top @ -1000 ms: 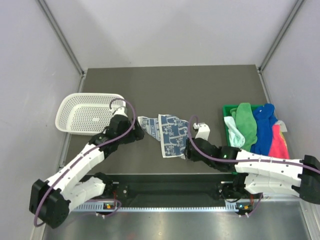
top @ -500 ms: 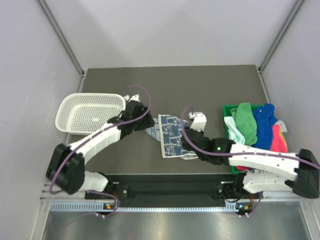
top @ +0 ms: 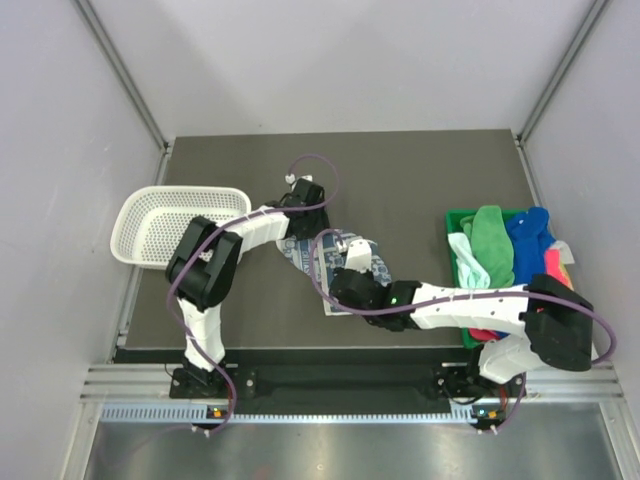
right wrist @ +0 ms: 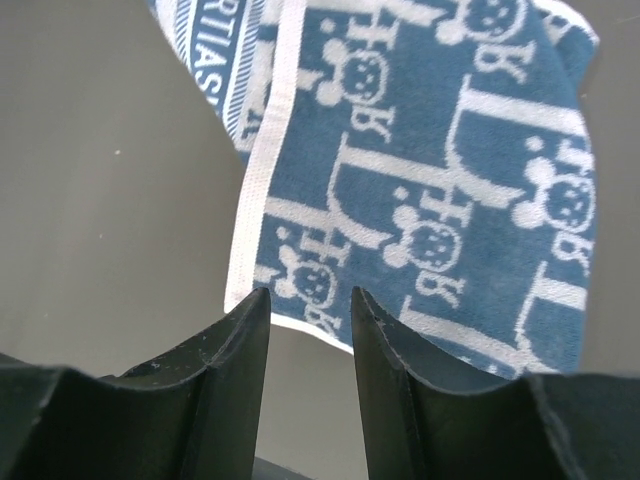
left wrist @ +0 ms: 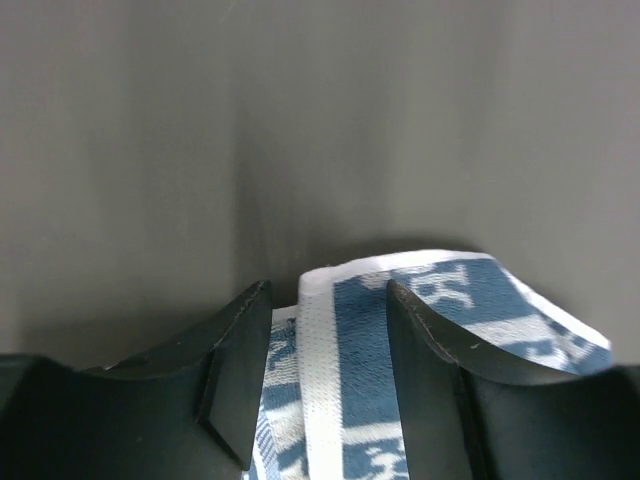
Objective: Fold and stack the towels
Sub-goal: Flatten out the crumpled towel
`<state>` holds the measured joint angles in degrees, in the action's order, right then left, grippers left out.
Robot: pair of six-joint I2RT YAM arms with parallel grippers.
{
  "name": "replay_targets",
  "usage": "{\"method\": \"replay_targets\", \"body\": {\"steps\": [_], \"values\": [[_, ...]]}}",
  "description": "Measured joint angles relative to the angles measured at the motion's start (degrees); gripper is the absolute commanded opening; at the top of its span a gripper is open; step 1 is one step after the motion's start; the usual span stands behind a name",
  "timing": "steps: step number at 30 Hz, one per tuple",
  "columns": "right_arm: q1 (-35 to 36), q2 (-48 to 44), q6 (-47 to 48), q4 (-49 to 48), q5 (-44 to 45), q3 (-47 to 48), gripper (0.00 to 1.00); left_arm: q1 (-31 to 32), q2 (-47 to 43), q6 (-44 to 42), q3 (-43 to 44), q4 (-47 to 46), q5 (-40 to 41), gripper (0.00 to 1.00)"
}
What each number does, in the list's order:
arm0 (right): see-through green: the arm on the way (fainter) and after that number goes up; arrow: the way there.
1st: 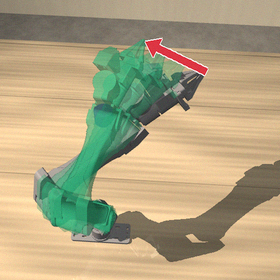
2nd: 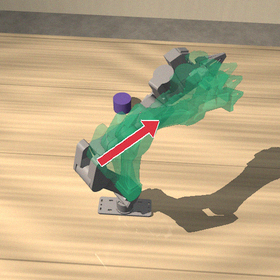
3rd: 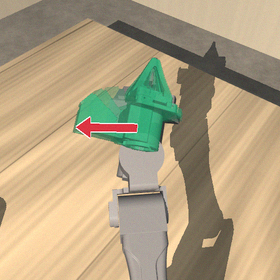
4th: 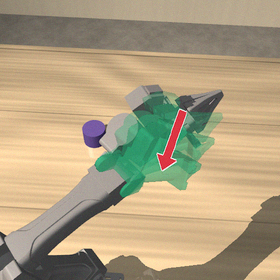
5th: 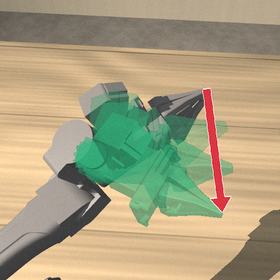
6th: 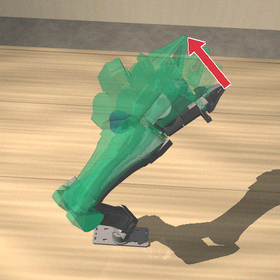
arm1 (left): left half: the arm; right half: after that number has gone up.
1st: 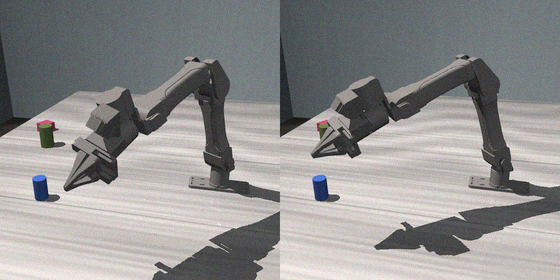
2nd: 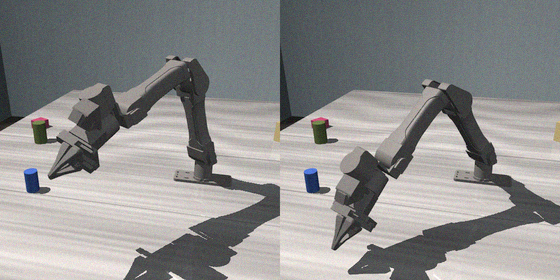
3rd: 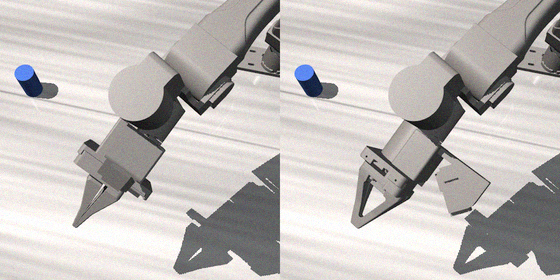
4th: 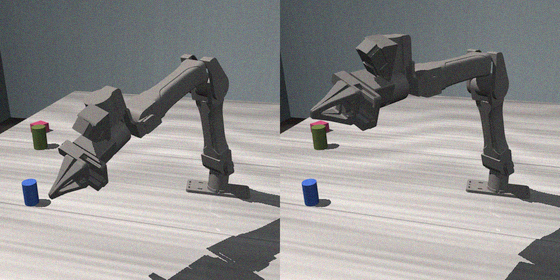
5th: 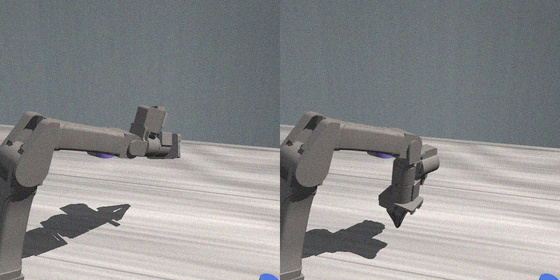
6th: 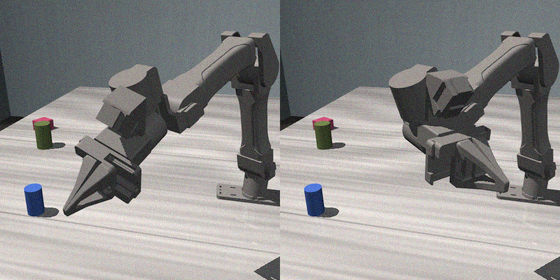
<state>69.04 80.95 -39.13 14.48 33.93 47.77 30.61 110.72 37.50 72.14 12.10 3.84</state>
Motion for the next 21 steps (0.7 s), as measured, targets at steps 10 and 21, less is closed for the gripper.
{"method": "replay_targets", "body": {"steps": [10,21], "values": [[1.33,5.14,0.13,-3.67,-0.83,0.0,0.41,-0.13,0.57,-0.04,0.04,-0.11,-0.2,0.41],[3.21,15.23,0.11,-3.85,-0.81,5.64,0.47,-0.15,0.57,-1.07,0.04,-0.13,-0.22,0.0]]}}
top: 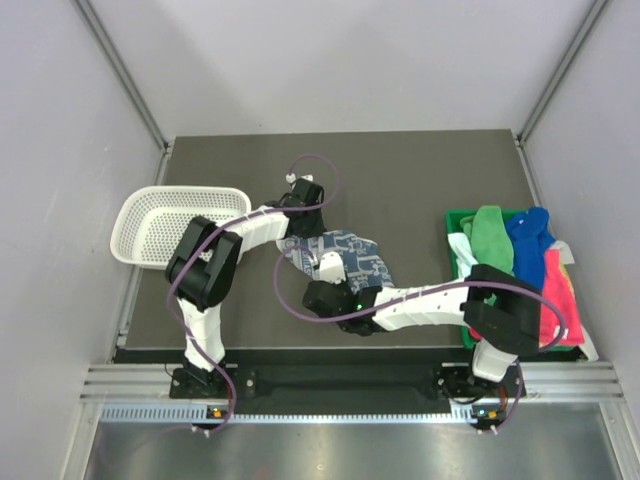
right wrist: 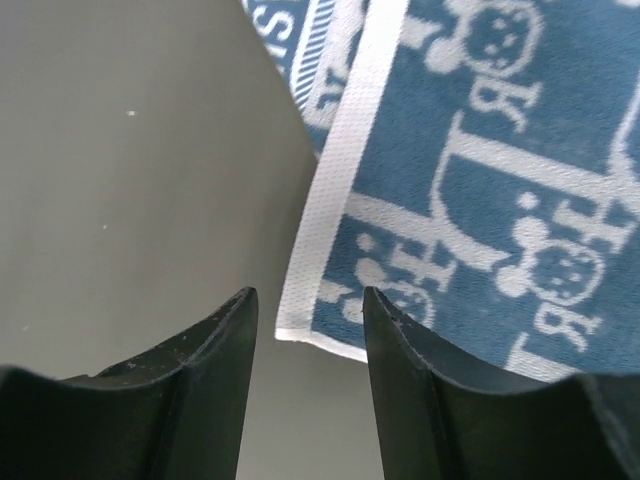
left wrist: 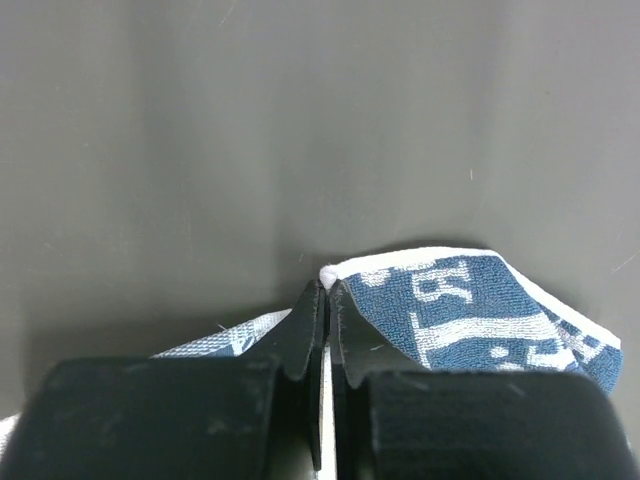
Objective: Fold and stack the towels
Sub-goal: Flatten out the crumpled towel
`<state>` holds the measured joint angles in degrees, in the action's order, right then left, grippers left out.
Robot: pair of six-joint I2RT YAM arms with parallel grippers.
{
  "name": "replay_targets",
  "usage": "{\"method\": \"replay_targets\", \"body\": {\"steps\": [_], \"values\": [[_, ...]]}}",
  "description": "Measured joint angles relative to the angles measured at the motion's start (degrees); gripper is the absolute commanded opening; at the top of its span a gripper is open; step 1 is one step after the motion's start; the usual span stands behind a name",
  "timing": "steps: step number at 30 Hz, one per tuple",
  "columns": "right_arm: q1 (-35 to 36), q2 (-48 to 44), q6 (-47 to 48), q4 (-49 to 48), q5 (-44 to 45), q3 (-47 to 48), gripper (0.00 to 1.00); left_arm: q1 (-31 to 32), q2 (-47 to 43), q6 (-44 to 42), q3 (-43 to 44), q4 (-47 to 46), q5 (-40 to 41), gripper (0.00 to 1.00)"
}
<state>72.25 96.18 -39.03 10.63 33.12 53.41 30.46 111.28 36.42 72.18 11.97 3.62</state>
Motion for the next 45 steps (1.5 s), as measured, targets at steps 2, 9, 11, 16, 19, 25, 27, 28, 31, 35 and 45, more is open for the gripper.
{"method": "replay_targets", "body": {"steps": [2,9,11,16,19,25,27,28,31,35,45], "values": [[0.46,1.25,-0.17,0.2,0.02,0.68,0.47,0.0,0.0,-0.22,0.0,0.0,-0.02,0.0],[0.87,3.8,-2.56,2.64,0.04,1.03,0.44,0.0,0.0,-0.57,0.0,0.0,-0.2,0.0],[0.87,4.13,-3.21,2.86,0.24,1.01,0.39,-0.02,0.0,-0.63,0.0,0.02,-0.2,0.0],[0.9,4.57,-3.89,2.6,1.03,1.18,0.07,-0.04,0.0,-1.09,0.04,0.02,-0.2,0.0],[0.9,4.26,-4.74,3.3,1.79,1.25,0.0,-0.04,-0.02,-1.75,0.15,0.11,-0.17,0.0],[0.94,-5.92,-4.46,11.85,3.89,-0.22,0.0,-0.02,-3.15,-2.73,0.7,2.51,0.28,0.0],[0.94,-12.07,-4.02,13.88,5.01,-0.15,0.0,-0.02,-5.62,-2.97,0.83,3.23,0.5,0.0],[0.94,-15.08,-3.8,14.62,5.68,-0.07,0.0,-0.02,-7.3,-3.15,0.94,3.48,0.55,0.0],[0.94,-22.93,-2.71,17.16,7.89,0.37,0.0,0.02,-12.46,-3.17,1.11,4.02,0.72,0.0],[0.92,-28.37,-1.42,20.83,10.71,1.53,0.0,0.07,-19.56,-3.13,1.07,4.76,0.81,0.0],[0.7,-41.09,5.92,27.08,16.44,8.17,0.0,1.97,-39.3,-4.52,0.22,9.62,0.24,0.0]]}}
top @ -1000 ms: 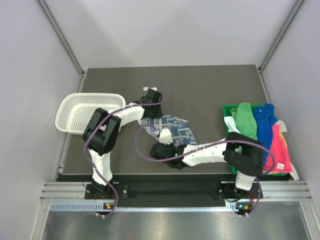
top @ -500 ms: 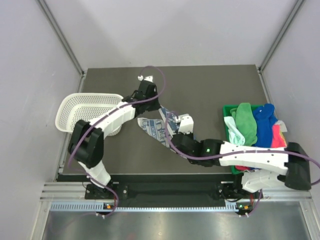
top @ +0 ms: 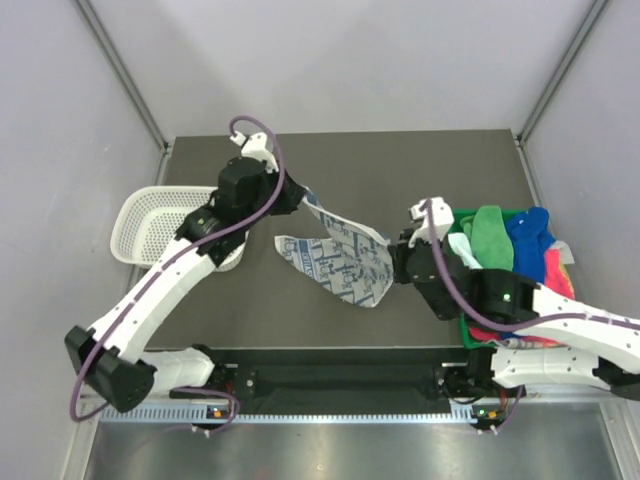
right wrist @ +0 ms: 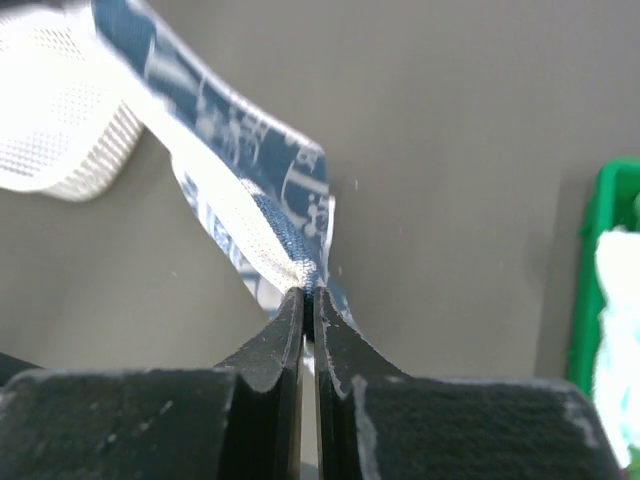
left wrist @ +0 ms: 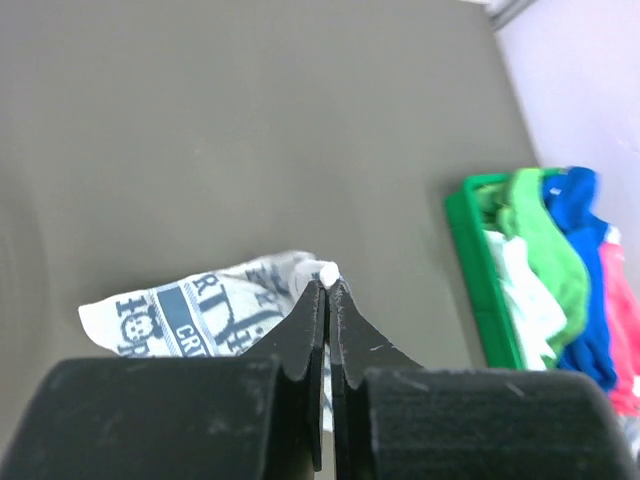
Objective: Fold and stack the towels
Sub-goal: Flatten out the crumpled towel
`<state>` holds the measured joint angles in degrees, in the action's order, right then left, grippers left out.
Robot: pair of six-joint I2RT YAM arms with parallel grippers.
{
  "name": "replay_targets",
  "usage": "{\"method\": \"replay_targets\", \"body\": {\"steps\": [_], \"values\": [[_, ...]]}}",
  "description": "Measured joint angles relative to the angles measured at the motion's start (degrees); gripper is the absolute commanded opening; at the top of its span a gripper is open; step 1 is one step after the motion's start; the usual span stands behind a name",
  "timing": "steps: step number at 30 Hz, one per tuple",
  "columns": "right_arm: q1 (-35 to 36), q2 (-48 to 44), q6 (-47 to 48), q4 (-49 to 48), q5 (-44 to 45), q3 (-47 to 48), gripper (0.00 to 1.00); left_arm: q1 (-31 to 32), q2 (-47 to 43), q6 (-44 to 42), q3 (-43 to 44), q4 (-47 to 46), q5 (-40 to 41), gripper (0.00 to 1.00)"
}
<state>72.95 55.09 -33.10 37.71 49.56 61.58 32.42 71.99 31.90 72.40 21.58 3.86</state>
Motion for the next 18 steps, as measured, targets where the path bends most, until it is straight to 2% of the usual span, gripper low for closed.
{"method": "replay_targets", "body": {"steps": [9,18], "values": [[0.02,-4.74,11.17,0.09,-1.27,10.62,0.0,3.04,-9.29,-1.99,6.78,8.61,-1.57,0.0],[0.02,-3.21,17.31,2.49,-7.48,24.15,0.0,3.45,-13.0,-1.79,16.37,13.68,-4.57,0.0]]}}
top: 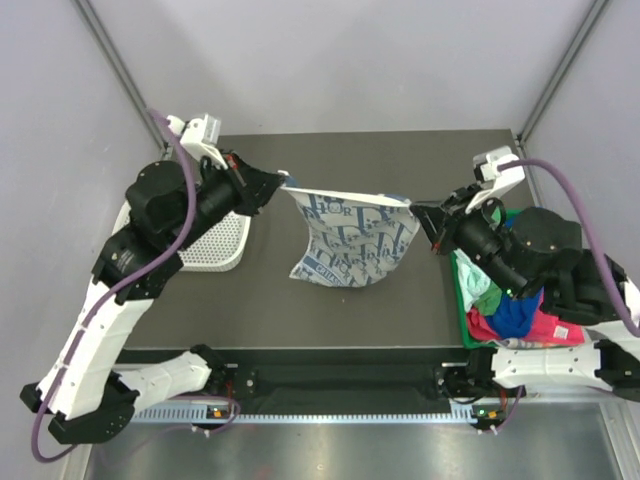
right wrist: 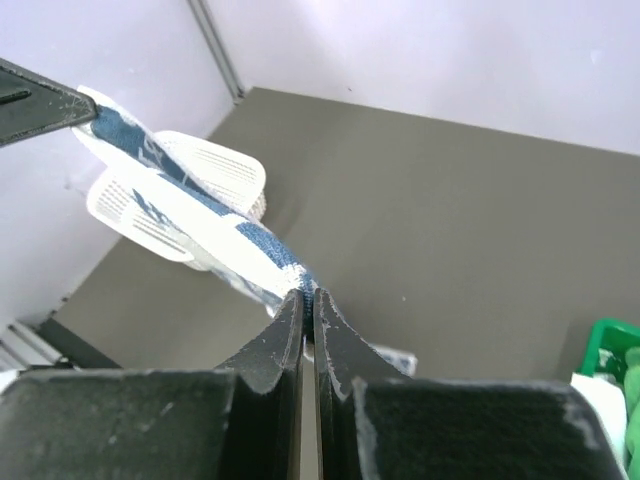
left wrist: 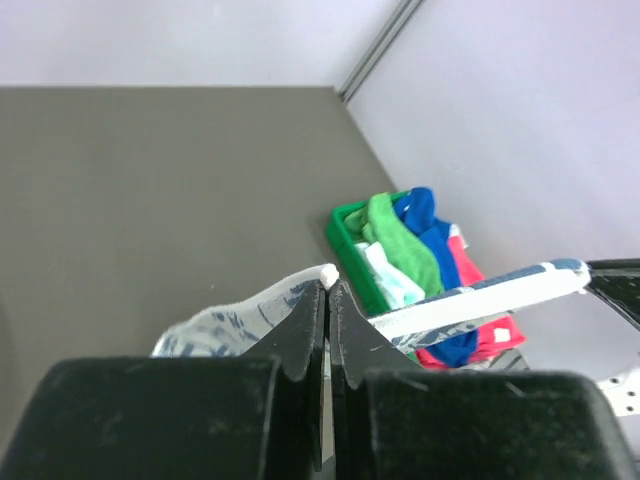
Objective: Fold and stack the towels
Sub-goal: Flatten out the crumpled towel
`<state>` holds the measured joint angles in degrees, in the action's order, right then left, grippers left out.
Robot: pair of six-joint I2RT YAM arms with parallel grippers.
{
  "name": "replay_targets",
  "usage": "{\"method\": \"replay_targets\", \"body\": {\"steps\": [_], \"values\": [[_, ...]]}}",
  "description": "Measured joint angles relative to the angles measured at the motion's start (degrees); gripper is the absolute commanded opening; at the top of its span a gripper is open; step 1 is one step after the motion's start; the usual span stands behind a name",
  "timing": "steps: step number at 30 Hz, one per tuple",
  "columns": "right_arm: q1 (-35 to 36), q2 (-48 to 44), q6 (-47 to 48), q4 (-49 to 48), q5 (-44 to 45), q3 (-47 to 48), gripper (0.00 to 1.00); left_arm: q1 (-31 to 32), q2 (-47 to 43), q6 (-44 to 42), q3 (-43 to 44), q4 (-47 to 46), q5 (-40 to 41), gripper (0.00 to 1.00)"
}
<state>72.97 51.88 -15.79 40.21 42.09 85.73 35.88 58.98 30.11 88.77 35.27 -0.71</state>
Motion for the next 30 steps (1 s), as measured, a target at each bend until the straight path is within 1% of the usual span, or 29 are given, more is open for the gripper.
{"method": "replay_targets", "body": {"steps": [7,12,16,17,20,25,27,30], "values": [[0.0,4.15,2.14,2.56,-2.47,10.12,0.0,0.07,-0.81,1.33,6.71,1.42,-1.7,0.0],[0.0,6.82,3.39,3.08,-2.29,15.32,0.0,0.09,-1.51,3.48,7.45,1.4,-1.14,0.0],[-1.46,8.26,4.74,2.71,-2.21,15.96,0.0,0.07,-1.2,5.49,6.78,1.11,1.44,0.0],[-3.58,8.68,4.92,2.71,-3.8,15.96,0.0,0.07,-0.98,5.88,6.51,0.98,2.12,0.0],[-14.25,9.73,4.63,1.95,-11.43,14.99,0.0,0.13,0.55,7.13,5.68,-0.35,3.61,0.0],[-33.99,11.54,4.24,-1.7,-28.2,6.69,0.0,-0.33,6.54,7.78,2.64,-4.07,6.54,0.0],[-41.79,14.21,4.07,-4.28,-35.45,3.87,0.0,-1.7,10.4,7.93,2.38,-5.35,6.34,0.0],[-49.16,20.59,3.96,-8.04,-43.69,1.92,0.0,-4.9,16.41,8.15,2.38,-8.0,5.11,0.0]]}}
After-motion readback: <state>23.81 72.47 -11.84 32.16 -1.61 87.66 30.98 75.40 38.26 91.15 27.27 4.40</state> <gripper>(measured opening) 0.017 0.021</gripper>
